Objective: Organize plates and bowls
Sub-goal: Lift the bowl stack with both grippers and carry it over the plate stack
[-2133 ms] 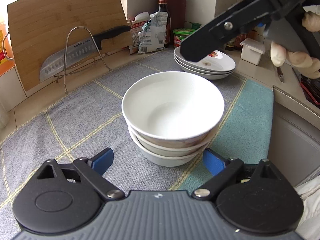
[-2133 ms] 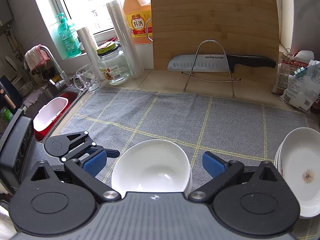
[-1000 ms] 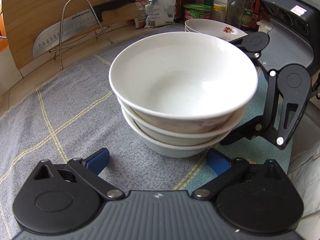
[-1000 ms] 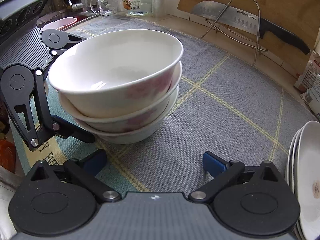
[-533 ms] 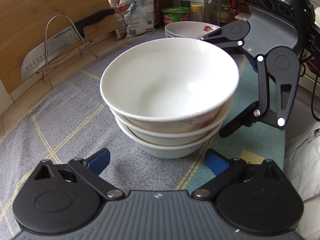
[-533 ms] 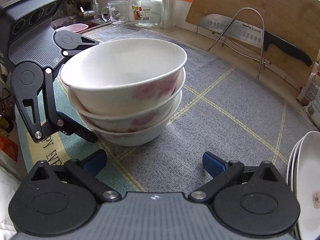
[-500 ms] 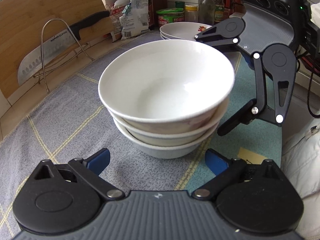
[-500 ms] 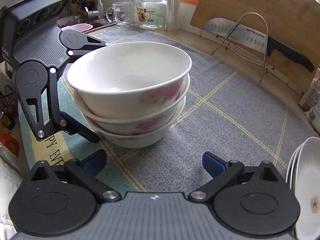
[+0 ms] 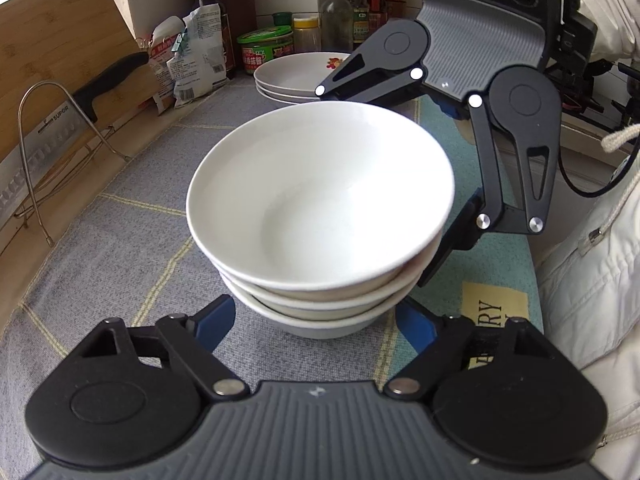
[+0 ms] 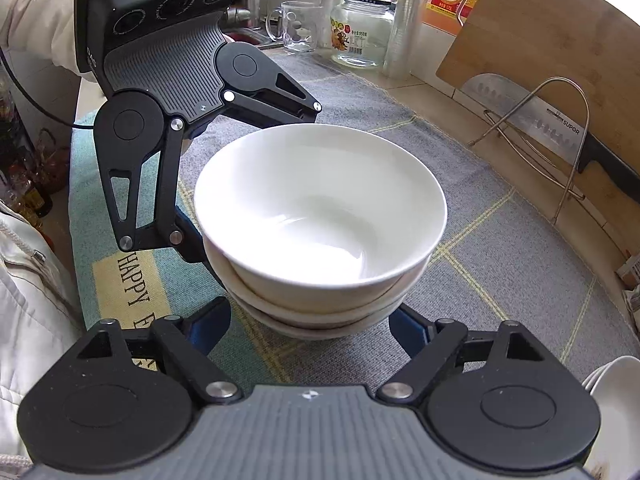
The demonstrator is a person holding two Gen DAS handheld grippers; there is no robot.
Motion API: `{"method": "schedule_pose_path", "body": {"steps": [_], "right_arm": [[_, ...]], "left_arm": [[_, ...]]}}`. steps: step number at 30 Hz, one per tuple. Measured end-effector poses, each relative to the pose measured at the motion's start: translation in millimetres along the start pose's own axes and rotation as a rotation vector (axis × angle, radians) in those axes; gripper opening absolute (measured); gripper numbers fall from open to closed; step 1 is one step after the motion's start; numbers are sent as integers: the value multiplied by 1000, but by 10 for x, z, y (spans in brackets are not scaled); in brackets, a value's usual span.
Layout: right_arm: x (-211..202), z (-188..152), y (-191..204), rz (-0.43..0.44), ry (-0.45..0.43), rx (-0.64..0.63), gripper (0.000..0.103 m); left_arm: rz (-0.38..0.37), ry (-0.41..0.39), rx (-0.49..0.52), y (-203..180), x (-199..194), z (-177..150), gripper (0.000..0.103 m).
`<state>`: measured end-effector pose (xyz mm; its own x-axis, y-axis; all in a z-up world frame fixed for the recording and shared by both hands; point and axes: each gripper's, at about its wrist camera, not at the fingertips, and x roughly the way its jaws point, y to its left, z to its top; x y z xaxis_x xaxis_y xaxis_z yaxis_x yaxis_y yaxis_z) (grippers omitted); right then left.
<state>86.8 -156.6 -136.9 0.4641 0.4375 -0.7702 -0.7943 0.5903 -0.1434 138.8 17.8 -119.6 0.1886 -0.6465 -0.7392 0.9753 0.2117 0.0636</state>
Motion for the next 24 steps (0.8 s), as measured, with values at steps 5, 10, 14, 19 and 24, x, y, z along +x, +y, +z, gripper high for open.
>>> {"method": "schedule_pose_path", "body": {"steps": [5, 10, 14, 19, 24], "right_arm": [[48, 68, -79, 32, 7, 9, 87], [64, 70, -136, 62, 9, 16, 87], [75, 83, -144, 70, 19, 12, 87], [61, 80, -137, 71, 24, 11, 87], [59, 84, -134, 69, 28, 16, 86]], "left_arm": [[-33, 12, 16, 48, -13, 42, 85], [-44, 13, 17, 67, -9, 47, 85], [-49, 17, 35, 58, -13, 57, 85], [-62, 22, 46, 84, -1, 72, 86], [-73, 18, 48, 94, 10, 72, 86]]}}
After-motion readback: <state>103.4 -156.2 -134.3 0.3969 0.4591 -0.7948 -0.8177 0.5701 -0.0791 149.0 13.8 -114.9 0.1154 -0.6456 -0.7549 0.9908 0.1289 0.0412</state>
